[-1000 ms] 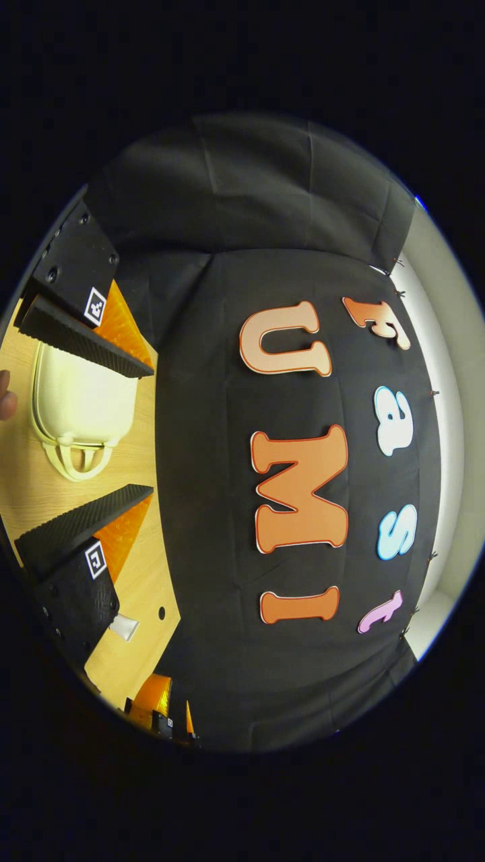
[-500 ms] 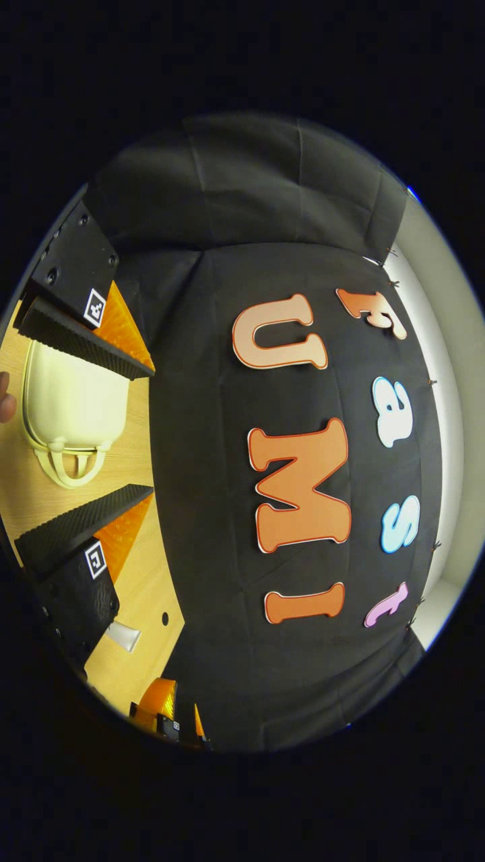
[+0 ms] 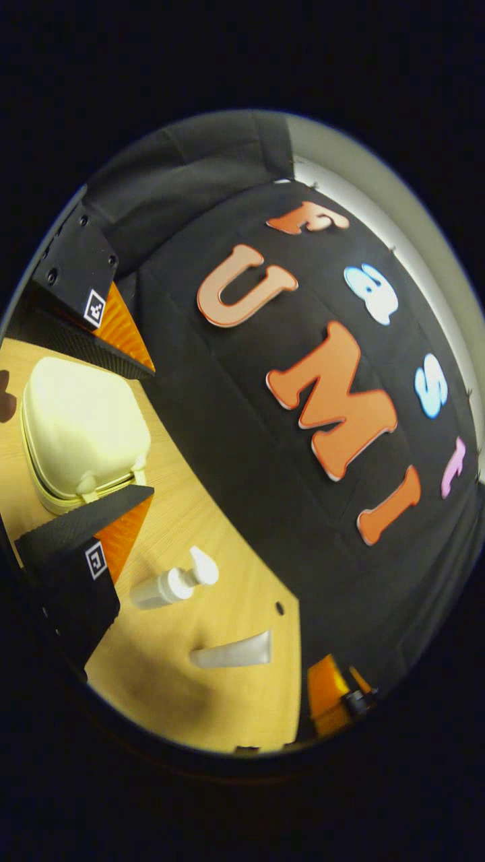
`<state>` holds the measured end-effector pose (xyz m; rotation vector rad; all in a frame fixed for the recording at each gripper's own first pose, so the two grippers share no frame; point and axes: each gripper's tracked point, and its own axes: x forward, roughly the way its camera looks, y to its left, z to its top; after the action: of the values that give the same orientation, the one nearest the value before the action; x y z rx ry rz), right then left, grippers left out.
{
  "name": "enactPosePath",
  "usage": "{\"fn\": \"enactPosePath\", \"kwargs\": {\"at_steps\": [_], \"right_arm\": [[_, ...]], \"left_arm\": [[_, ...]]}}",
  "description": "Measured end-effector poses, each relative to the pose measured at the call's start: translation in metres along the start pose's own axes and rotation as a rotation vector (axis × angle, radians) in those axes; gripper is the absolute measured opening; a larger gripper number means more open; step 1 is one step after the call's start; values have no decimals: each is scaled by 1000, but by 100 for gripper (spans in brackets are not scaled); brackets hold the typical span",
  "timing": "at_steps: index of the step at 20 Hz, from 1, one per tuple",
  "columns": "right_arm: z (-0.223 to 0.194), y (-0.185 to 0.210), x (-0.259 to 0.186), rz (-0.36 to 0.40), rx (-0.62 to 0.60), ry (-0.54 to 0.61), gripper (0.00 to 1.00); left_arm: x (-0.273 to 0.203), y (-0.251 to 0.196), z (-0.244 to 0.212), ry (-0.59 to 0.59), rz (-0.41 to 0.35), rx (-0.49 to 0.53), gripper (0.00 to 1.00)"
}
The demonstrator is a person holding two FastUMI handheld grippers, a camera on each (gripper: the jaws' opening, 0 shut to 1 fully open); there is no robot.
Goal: First open the suitcase, pack the skin care products into it, and then close the suitcase.
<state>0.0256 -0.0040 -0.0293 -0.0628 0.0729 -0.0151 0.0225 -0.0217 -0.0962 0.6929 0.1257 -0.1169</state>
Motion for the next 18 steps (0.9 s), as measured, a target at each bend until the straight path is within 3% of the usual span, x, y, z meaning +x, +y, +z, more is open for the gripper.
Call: {"fn": "enactPosePath", "kwargs": {"at_steps": [5,9,18], "right_arm": [[-30,-29,-1,-50,44,67,95],[-51,-52,-6,-93,66,116,95],[-74,-93,-16,-193,88,168,96]], "left_arm": [[16,-41,-45,111,-66,201,99],[39,-60,-66,124,-91,402,99],[80,-76,-89,225,-123,514,98]]}}
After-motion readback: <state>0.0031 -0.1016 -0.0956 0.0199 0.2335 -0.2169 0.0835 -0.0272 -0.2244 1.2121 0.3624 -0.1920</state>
